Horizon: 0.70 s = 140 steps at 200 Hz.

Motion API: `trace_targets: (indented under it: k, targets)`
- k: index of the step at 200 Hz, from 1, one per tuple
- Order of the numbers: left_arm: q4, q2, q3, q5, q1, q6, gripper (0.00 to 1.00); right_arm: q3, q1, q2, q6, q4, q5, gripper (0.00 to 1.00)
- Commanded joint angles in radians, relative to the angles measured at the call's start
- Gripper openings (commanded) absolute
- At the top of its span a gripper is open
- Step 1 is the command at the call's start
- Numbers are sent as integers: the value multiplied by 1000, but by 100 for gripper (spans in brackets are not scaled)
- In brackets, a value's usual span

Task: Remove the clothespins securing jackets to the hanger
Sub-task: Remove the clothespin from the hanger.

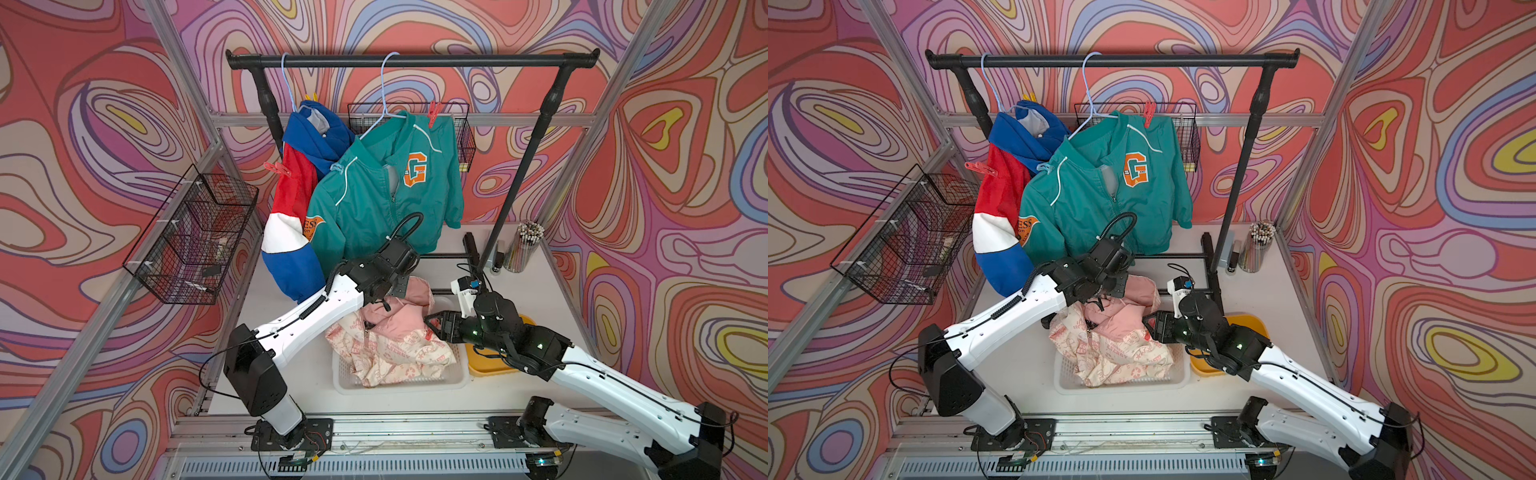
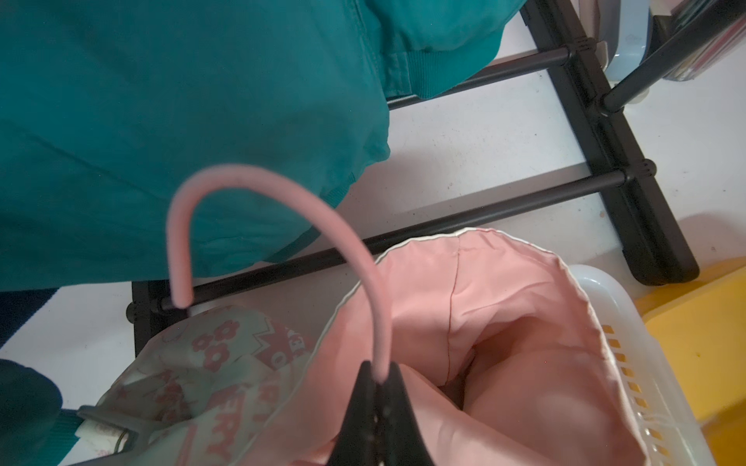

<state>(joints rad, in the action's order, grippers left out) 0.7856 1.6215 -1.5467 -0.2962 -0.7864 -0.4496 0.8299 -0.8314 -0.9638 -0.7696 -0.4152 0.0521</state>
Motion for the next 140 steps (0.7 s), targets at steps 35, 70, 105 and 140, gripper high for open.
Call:
trace_targets:
  k: [35, 70, 105, 140]
  targets:
    - [-34, 11, 13, 29, 1, -27, 0, -12, 19, 0, -4, 26, 8, 42]
    - [-40, 12, 18, 31, 1, -29, 0, -17, 19, -3, -14, 36, 24, 36]
    - [-47, 12, 23, 35, 1, -34, 0, -21, 18, -3, -19, 41, 27, 30]
    - [-51, 10, 28, 33, 1, -33, 0, -28, 20, -4, -21, 35, 23, 20]
